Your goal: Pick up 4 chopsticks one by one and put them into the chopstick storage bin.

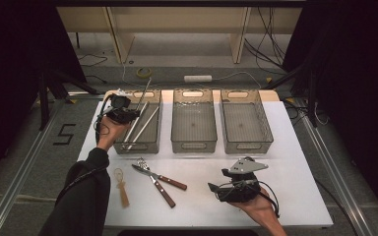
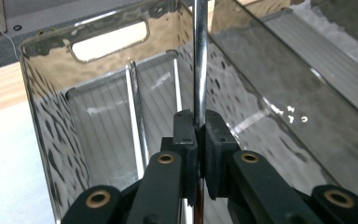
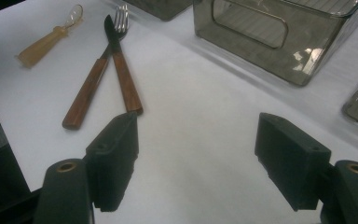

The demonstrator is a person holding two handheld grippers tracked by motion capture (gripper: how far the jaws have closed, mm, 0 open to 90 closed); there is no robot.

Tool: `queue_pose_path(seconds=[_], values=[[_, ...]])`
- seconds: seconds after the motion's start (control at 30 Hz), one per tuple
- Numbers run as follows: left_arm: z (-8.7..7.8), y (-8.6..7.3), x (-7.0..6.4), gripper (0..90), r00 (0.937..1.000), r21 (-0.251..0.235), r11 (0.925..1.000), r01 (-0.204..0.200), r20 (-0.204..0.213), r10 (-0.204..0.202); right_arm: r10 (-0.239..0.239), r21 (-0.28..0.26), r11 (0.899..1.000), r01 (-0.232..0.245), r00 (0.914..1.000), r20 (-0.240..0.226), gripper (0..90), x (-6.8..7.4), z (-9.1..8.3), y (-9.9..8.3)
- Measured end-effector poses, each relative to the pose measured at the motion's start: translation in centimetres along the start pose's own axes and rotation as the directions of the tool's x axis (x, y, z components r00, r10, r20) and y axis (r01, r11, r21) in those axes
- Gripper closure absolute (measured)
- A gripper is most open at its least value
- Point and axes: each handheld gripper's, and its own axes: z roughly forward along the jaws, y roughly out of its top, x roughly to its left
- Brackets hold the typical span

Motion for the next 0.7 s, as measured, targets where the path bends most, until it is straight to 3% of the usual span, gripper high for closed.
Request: queue_pose_path(seconds=[0.5,0.7], values=[[0.9,-1.4,0.3,83.7,0.9999,0.051,0.9987,0.005,-0.015,-0.005,0.001,0.005,1.0,-0.001,1.0,0.003,31.2,0.0,0.0,0.0],[0.7,-1.4,0.2,77.0,0.9995,0.04,0.9992,0.01,-0.029,-0.009,0.003,0.005,1.0,-0.003,1.0,0.002,31.2,-0.1,0.0,0.0]])
